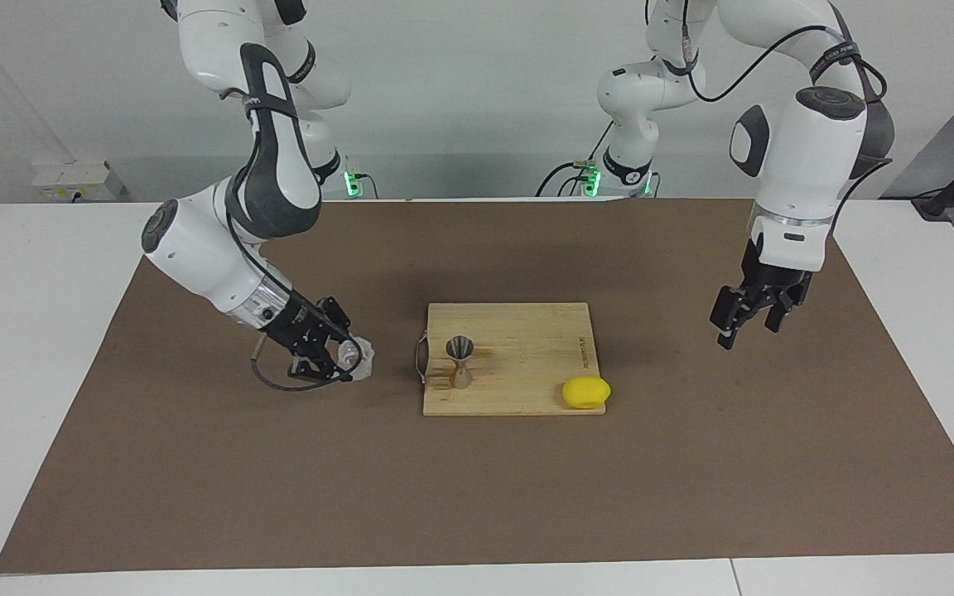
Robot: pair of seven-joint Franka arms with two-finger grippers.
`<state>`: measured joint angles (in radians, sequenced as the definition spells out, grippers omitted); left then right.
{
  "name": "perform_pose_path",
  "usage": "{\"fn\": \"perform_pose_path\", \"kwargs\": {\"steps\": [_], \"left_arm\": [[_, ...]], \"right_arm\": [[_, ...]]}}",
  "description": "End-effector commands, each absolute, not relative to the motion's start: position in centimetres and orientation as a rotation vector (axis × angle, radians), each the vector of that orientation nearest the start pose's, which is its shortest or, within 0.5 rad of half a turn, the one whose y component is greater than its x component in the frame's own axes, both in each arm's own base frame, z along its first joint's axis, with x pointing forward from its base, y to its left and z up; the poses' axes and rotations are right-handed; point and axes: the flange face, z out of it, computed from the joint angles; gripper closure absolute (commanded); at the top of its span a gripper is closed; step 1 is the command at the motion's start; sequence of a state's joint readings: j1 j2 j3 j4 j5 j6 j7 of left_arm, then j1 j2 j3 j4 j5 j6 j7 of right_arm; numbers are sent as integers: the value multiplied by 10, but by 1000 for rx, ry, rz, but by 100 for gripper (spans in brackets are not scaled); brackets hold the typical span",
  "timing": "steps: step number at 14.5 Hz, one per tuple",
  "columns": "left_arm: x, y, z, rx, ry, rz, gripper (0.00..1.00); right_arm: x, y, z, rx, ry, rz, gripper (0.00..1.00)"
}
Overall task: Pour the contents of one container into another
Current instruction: 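Move the glass cup with the right gripper above the metal cup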
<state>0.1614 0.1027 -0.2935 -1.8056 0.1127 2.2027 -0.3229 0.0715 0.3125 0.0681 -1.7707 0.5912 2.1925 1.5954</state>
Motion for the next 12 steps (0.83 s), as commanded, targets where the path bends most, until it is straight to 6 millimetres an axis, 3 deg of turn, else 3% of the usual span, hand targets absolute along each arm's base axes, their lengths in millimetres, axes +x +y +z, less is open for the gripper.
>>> {"fn": "perform_pose_path", "kwargs": {"steps": [1, 5, 8, 12], "left_arm": [[596, -62, 533, -3047, 162, -296, 0], [572, -53, 581, -3025, 270, -11, 0], [551, -50, 592, -3013, 250, 123, 0], [547, -50, 588, -3023, 228, 102, 0]], "right_arm": [[654, 139, 408, -1696, 2136, 381, 100], [650, 180, 411, -1725, 2165, 294, 100], [644, 208, 413, -1765, 2177, 247, 100], [640, 229, 418, -1818, 2180, 158, 100]]}}
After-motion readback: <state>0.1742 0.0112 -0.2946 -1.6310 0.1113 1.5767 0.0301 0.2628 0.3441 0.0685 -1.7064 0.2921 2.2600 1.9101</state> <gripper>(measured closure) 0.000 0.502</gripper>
